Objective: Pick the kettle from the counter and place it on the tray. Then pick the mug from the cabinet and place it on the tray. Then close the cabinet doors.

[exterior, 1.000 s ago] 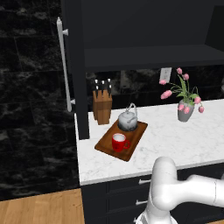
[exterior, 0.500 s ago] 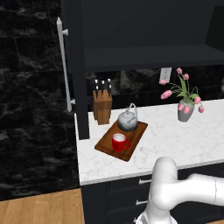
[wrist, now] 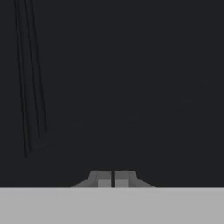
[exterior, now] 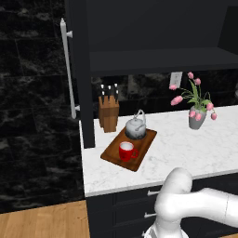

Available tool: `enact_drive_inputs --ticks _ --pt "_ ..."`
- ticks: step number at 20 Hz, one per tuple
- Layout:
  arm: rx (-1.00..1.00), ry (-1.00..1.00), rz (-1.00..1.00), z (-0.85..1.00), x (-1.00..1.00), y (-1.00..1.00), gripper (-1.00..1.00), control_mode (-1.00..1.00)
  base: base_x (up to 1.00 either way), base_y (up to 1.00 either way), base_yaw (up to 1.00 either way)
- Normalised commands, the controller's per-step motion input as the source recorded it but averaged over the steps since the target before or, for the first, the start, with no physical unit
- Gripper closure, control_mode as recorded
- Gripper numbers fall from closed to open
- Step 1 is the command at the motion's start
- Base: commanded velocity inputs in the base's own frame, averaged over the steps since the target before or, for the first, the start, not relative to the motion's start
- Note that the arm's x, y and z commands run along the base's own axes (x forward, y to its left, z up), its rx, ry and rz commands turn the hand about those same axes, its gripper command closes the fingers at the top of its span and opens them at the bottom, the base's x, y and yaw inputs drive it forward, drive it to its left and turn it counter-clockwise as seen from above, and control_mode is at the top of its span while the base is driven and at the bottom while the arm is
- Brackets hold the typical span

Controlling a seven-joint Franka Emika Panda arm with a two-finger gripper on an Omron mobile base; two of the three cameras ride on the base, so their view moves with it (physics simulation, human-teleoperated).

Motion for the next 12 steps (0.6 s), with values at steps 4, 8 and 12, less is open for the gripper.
enact_drive_inputs --ticks 4,8,12 --pt "-0.10 0.14 -0.30 0.01 0.25 1.00 1.00 -1.00 0.00 0.00 0.00" --pt "-0.05 0.07 -0.23 0.00 0.38 0.89 1.00 -1.00 0.00 0.00 0.00" --pt "0.00 0.05 -0.18 0.01 0.51 0.24 1.00 -1.00 0.00 0.00 0.00"
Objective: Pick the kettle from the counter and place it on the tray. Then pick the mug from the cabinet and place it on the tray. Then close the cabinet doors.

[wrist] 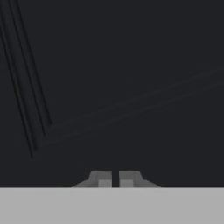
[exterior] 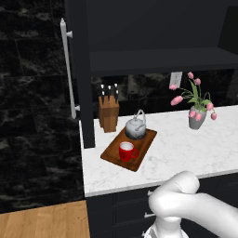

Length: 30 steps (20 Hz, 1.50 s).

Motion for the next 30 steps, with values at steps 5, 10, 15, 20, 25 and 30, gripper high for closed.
enact_drive_inputs --ticks 5,10,15,20,25,30 --pt "0.00 0.11 -0.17 0.24 0.92 -0.04 1.00 -1.00 0.00 0.00 0.00" --pt "0.01 0.02 -0.10 0.03 0.81 -0.05 1.00 -1.00 0.00 0.00 0.00" --pt "0.00 0.05 -0.16 0.00 0.65 0.04 1.00 -1.00 0.00 0.00 0.00" --pt "0.00 0.08 -0.20 0.00 0.71 0.19 1.00 -1.00 0.00 0.00 0.00" --pt "0.00 0.10 -0.17 0.00 0.72 0.10 1.00 -1.00 0.00 0.00 0.00" --pt "0.00 0.09 -0.13 -0.01 0.75 0.18 1.00 -1.00 0.00 0.00 0.00"
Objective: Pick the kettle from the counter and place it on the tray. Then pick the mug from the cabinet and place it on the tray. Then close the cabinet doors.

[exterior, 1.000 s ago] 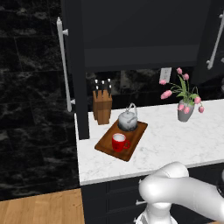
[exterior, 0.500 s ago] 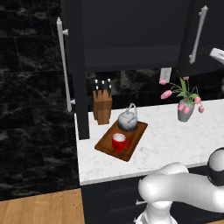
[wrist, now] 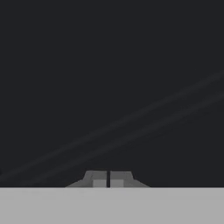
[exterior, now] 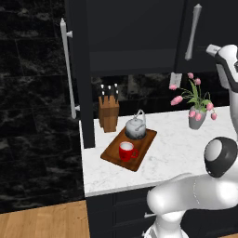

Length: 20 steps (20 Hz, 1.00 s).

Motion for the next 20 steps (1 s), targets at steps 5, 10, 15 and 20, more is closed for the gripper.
enact_drive_inputs --ticks 5,10,15,20 --pt "0.01 0.09 -0.06 -0.13 0.81 0.25 1.00 -1.00 0.00 0.00 0.00" --pt "0.00 0.05 -0.04 -0.27 0.76 0.29 1.00 -1.00 0.00 0.00 0.00" --pt "0.00 0.01 -0.03 -0.64 0.79 0.57 1.00 -1.00 0.00 0.00 0.00" --pt "0.03 0.00 -0.01 -0.26 0.10 0.24 1.00 -1.00 0.00 0.00 0.00"
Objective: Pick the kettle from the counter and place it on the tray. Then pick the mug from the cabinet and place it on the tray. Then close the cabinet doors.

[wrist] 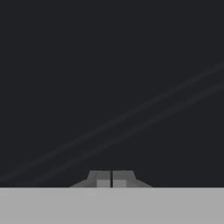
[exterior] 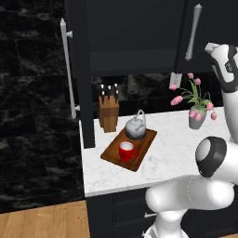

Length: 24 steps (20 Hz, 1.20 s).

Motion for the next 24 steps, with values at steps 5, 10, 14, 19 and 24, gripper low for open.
enact_drive_inputs --ticks 5,10,14,19,24 --pt "-0.08 0.00 0.00 0.03 -0.99 0.02 1.00 -1.00 0.00 0.00 0.00" --pt "-0.07 0.00 0.00 0.02 -0.50 0.06 1.00 -1.00 0.00 0.00 0.00" --pt "0.00 0.00 0.01 0.00 -0.28 0.17 1.00 -1.00 0.00 0.00 0.00" --pt "-0.21 -0.04 0.21 0.00 -1.00 0.85 1.00 -1.00 0.00 0.00 0.00" --pt "-0.43 -0.11 0.33 0.01 -1.00 1.00 1.00 -1.00 0.00 0.00 0.00"
